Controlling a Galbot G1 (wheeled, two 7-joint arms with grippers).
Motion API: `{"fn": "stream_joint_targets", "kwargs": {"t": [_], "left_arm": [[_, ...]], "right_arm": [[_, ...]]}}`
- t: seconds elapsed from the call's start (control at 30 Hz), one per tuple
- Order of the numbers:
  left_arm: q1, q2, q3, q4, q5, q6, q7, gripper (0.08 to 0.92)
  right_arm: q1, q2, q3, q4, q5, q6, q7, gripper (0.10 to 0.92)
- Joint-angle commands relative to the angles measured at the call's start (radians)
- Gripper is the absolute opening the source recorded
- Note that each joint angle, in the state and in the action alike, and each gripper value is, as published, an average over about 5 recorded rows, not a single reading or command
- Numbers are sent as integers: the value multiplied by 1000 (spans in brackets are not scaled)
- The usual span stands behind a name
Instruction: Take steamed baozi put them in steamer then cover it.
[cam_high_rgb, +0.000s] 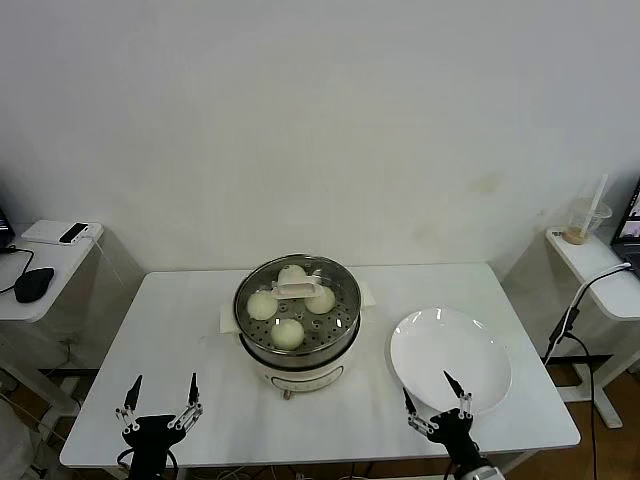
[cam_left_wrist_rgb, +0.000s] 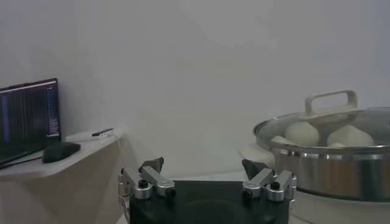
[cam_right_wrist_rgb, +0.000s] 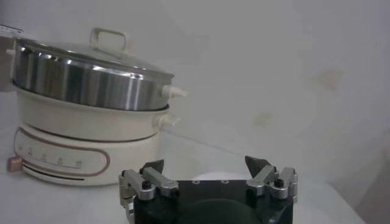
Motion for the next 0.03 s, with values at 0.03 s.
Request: {"fn": "stream_joint_targets", "kwargs": {"t": [0.03], "left_arm": [[4,-4,-8,11,-25,4,10,823]], "right_arm": [[-10,-9,-8,15,43,-52,3,823]]}}
